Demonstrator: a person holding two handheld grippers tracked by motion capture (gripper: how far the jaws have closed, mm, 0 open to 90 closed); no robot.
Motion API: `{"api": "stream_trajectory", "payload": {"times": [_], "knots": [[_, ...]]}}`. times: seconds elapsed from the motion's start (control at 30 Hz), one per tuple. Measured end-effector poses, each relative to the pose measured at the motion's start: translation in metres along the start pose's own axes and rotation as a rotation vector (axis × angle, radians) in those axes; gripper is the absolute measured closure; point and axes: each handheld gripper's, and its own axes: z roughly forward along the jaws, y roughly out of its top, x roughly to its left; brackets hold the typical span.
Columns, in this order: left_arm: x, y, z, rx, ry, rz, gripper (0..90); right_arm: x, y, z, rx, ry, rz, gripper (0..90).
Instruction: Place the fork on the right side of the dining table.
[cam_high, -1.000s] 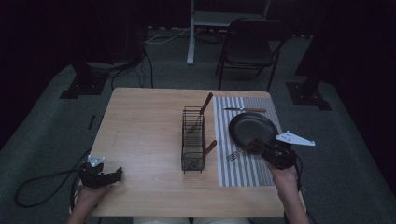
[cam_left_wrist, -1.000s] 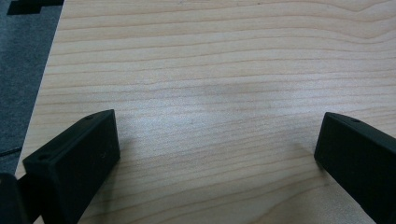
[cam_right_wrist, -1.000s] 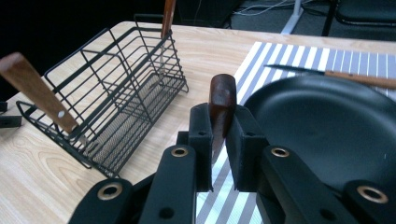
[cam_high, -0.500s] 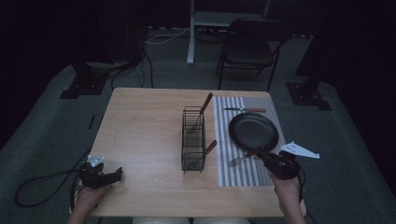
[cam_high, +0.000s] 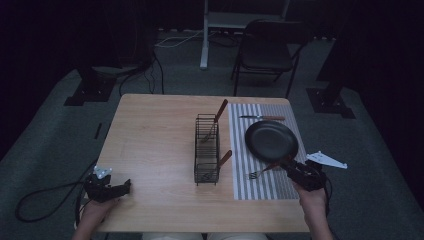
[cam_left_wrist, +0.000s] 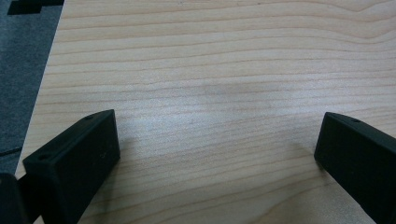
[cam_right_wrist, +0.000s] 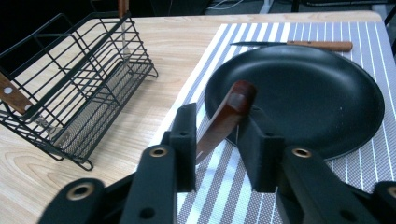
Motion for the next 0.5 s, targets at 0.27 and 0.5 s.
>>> {"api": "stream_trajectory", "payload": {"times": [0.27,0.5], "knots": [[0.000,0.000,0.000,0.000,0.001,-0.003,0.2,-0.012,-0.010,-0.001,0.020,-0.039,0.002,63.0],[0.000,0.000,0.000,-0.002,0.001,-0.005,0.2,-0.023,-0.021,-0.001,0.024,-0.039,0.013,60.3]]}}
